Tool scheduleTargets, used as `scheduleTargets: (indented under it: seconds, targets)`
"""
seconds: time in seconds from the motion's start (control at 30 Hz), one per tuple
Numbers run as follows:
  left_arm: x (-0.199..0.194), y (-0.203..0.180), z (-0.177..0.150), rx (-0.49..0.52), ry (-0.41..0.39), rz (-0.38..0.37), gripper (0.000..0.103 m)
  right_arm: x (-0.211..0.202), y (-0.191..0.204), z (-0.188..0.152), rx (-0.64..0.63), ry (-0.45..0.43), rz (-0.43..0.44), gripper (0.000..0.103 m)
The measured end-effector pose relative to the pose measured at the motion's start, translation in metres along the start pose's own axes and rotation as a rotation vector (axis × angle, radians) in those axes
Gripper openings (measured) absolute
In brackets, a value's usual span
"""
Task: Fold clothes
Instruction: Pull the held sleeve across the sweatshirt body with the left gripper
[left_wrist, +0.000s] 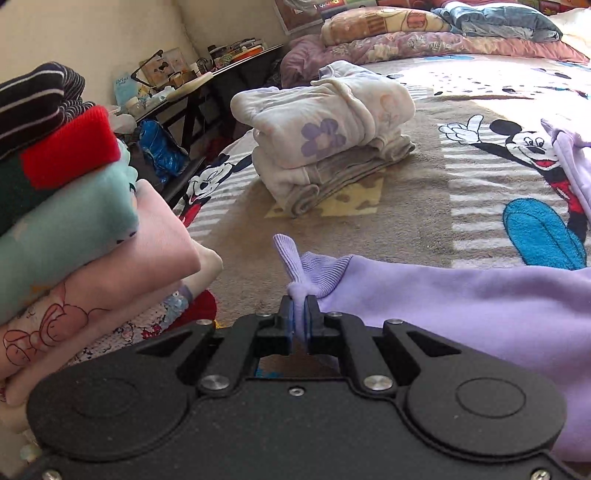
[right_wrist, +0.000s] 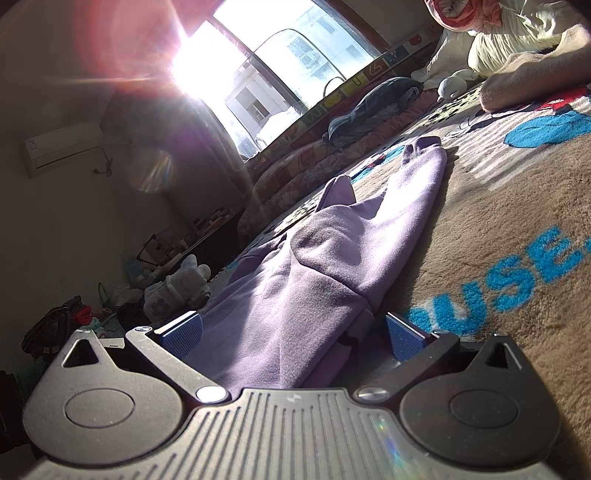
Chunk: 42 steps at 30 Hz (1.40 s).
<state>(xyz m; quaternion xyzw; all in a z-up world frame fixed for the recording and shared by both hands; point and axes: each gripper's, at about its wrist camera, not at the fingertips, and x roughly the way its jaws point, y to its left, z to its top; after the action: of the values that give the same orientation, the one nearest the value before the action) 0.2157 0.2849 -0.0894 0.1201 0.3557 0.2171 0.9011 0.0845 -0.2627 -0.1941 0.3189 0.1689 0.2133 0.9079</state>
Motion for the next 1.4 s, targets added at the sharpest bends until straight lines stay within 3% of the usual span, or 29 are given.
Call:
scheduleTargets:
  seconds: [0.1,0.2,0.33,0.4,0.5,0.7,0.83,0.9,1.03,1.1,1.23,1.4]
  targets:
    - [0.005,-0.005,-0.006,0.006,-0.014,0.022,0.006,0.0,0.0,0.0,0.0,0.0,0.0,0.103]
    - [0.02,-0.018,-0.02,0.096,0.062,0.057,0.017,0.0,0.001,0.0,-0.001,0.0,-0.001,0.103]
    - [-0.009,-0.02,-0.024,0.085,-0.033,0.13,0.033,0.0,0.0,-0.001,-0.001,-0.001,0.0,0.103]
    - [-0.028,-0.022,-0.021,0.049,-0.065,0.113,0.033,0.0,0.0,-0.001,-0.001,-0.001,0.0,0.103]
    - [-0.054,-0.03,-0.016,-0.024,-0.09,-0.005,0.033,0.0,0.0,-0.001,-0.002,0.0,0.0,0.103]
    - [-0.084,-0.082,-0.017,-0.18,-0.138,-0.449,0.033,0.0,0.001,0.0,-0.005,0.005,-0.004,0.103]
    - [-0.071,-0.116,-0.025,-0.291,-0.1,-0.701,0.033,0.0,0.001,0.0,-0.008,0.008,-0.003,0.103]
    - [-0.047,-0.121,-0.032,-0.395,-0.006,-0.732,0.033,0.0,0.0,0.0,-0.008,0.008,-0.002,0.103]
    - [-0.015,-0.089,-0.051,-0.69,0.06,-0.856,0.025,0.0,0.0,0.0,-0.008,0.009,0.001,0.103]
    - [-0.012,-0.064,-0.052,-0.762,0.015,-0.847,0.028,0.0,-0.001,0.0,-0.006,0.007,0.005,0.103]
    - [0.013,-0.013,-0.057,-0.843,0.01,-0.769,0.03,0.0,-0.002,-0.001,-0.003,0.005,0.009,0.103]
    - [0.04,0.047,-0.064,-0.977,-0.021,-0.589,0.03,0.0,-0.002,-0.001,-0.003,0.005,0.01,0.103]
